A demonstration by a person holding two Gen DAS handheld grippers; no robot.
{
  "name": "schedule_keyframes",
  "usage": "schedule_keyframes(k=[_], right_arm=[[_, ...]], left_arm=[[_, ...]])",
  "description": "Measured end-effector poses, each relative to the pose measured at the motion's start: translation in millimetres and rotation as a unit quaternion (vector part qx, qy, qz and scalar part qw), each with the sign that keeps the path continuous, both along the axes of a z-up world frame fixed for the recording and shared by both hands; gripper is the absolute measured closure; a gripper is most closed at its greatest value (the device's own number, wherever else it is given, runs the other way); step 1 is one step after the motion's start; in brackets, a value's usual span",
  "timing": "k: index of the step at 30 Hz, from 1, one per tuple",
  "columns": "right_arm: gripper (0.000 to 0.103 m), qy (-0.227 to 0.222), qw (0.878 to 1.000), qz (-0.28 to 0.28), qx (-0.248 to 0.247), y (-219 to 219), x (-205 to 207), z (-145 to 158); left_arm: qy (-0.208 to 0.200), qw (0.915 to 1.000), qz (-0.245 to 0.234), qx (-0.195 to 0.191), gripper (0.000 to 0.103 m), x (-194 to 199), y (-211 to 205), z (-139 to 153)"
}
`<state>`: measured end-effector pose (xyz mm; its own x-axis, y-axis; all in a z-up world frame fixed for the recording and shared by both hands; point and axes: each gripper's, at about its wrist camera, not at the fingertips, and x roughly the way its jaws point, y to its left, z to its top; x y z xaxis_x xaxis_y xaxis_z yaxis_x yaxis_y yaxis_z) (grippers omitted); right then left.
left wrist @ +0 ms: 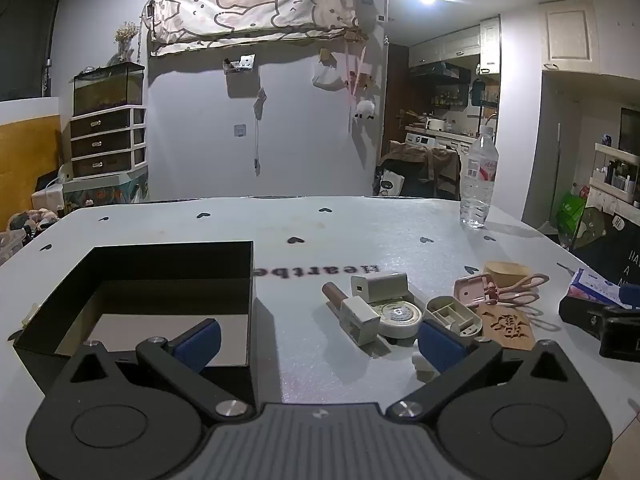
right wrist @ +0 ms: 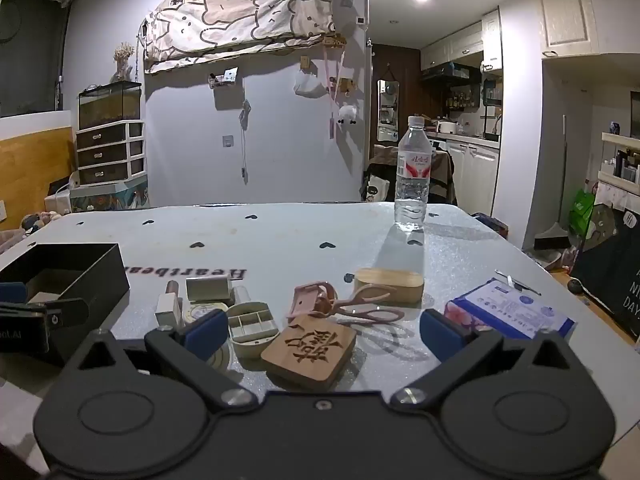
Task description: Organize rigid objects
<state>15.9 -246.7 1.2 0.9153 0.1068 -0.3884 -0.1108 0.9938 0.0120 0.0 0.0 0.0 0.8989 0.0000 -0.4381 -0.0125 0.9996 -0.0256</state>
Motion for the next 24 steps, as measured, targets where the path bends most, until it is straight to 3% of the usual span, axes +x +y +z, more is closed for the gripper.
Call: schedule_keyframes(k=[24], right_arm=[[0.000,-0.003,1.000,0.000,0.000,0.4,-0.3,0.3]], left_arm=[[-0.003,1.0000,-0.001,0.001,0.000,-0.3,0.0,-0.1]])
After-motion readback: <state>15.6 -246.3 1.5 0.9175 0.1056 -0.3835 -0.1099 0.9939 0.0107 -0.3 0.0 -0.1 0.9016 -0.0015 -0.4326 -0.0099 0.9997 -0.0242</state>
